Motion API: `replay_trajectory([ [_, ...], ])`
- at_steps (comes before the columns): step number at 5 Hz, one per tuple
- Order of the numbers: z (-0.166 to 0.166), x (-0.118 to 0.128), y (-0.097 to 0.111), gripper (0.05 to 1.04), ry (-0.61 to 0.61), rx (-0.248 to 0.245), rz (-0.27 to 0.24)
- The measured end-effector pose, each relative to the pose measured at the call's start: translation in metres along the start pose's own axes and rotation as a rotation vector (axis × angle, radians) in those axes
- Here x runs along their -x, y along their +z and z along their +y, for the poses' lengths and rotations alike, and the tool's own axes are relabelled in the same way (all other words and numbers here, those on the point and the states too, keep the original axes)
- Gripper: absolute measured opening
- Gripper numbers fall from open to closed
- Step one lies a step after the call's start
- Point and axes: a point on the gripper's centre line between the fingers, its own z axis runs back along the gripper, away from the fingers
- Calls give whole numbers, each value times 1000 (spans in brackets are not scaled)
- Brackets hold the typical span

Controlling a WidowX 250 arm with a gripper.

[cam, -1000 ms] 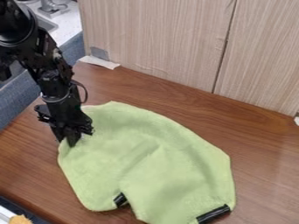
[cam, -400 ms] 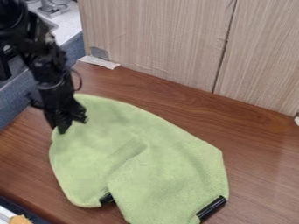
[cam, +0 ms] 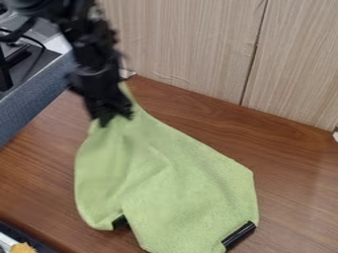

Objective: Fold the cloth from left to right

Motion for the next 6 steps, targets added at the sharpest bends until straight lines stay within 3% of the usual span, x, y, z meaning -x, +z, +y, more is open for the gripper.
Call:
replay_trajectory([
  [2,-92,-29,20,67,-228,29,-85],
  [4,-152,-22,-22,67,-366,46,-31],
  [5,-162,-15,-48,67,-391,41,6],
  [6,-168,-12,-58,95,-401,41,23],
])
